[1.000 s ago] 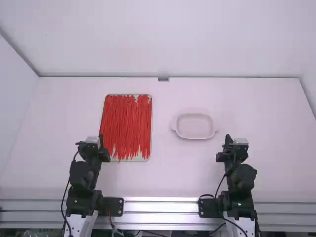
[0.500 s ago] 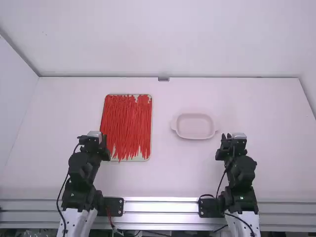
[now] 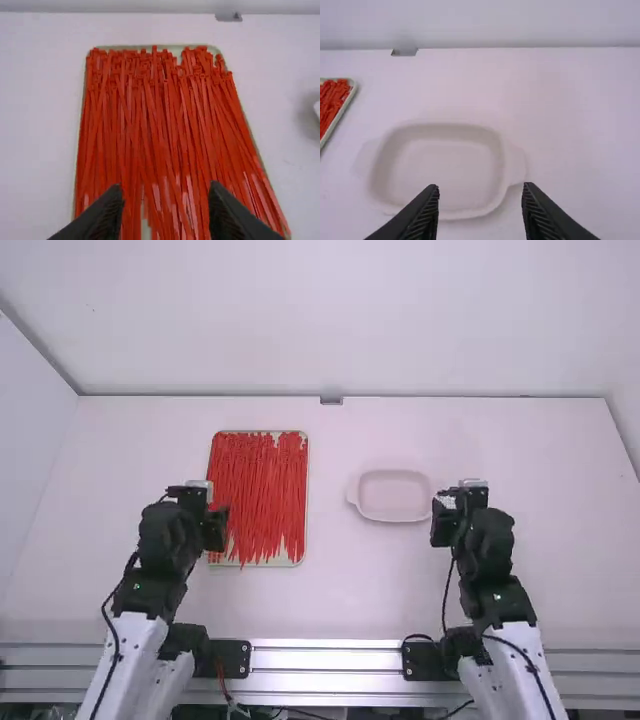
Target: Fasten the cable tie
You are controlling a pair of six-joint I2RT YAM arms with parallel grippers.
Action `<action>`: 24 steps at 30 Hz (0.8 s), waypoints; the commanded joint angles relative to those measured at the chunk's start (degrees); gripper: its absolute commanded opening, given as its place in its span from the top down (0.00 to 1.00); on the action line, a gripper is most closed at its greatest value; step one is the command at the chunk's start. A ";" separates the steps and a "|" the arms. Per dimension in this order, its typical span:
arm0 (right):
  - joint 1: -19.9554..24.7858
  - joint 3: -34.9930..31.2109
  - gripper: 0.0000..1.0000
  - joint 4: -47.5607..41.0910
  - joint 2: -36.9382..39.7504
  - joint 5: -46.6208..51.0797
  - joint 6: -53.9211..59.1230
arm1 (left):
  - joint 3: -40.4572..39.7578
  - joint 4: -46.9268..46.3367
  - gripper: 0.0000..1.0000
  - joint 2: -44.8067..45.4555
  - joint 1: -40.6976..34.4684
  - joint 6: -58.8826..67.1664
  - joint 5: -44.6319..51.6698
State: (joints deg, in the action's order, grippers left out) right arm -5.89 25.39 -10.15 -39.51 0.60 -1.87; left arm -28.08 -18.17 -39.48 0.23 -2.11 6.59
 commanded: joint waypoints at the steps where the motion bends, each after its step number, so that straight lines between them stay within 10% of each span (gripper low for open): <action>1: -0.87 5.91 0.49 -1.73 -4.40 0.10 -2.03 | -5.46 -2.49 0.49 -4.25 0.67 -2.38 -1.01; 24: -8.10 30.42 0.10 -13.94 -36.85 0.61 -4.98 | -32.89 -21.68 0.10 -37.64 1.10 -5.24 4.60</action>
State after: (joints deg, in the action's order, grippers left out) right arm -13.50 53.04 -23.64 -74.56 0.86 -6.07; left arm -58.48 -39.13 -75.24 1.02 -6.74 10.07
